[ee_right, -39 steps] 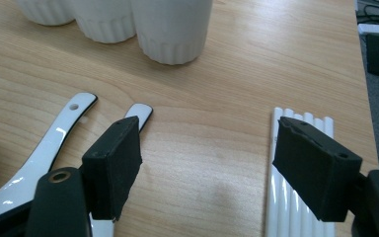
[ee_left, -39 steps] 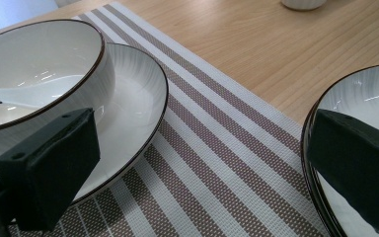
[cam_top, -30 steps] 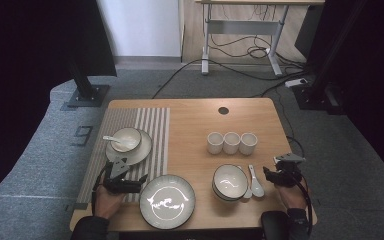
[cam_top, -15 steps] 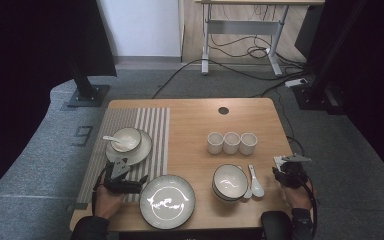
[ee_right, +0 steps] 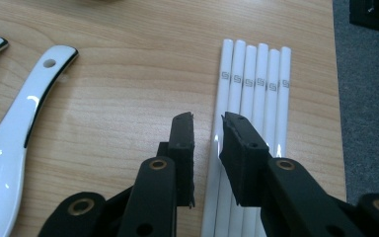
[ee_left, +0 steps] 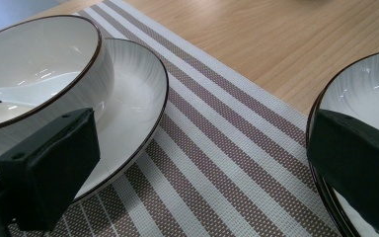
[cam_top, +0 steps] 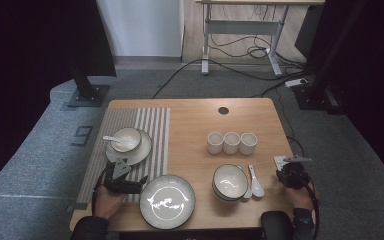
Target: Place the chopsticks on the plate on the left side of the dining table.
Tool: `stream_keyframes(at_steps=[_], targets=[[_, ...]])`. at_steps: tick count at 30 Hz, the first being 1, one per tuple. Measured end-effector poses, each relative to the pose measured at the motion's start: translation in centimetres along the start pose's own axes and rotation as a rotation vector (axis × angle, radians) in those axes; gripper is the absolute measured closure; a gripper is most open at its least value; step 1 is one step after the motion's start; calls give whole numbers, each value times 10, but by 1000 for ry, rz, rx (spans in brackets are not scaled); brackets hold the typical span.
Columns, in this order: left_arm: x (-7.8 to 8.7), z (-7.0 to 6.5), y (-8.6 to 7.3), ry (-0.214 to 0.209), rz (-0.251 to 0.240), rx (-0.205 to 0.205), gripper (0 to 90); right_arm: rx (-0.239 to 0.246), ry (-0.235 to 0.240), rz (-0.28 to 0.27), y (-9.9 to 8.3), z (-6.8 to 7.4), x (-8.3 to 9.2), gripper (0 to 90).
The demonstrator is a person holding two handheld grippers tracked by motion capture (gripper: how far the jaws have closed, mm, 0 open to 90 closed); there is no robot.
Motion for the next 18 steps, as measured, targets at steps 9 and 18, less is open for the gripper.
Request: stream_keyframes(at_steps=[9, 18], targets=[[0, 0, 0, 4, 3, -7, 0, -4, 1, 16, -2, -2, -3, 745], [-1, 0, -1, 5, 18, -6, 0, -1, 5, 32, -3, -1, -5, 764]])
Point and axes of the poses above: each handheld gripper's, and its own axes: x roughly backward along the jaws, y roughly out of its top, z roughly to its left, the point moved 6 cm from there along -x, roughly forward along the jaws, and after that the axes turned 6 degrees about z, right-handed, at the moved point
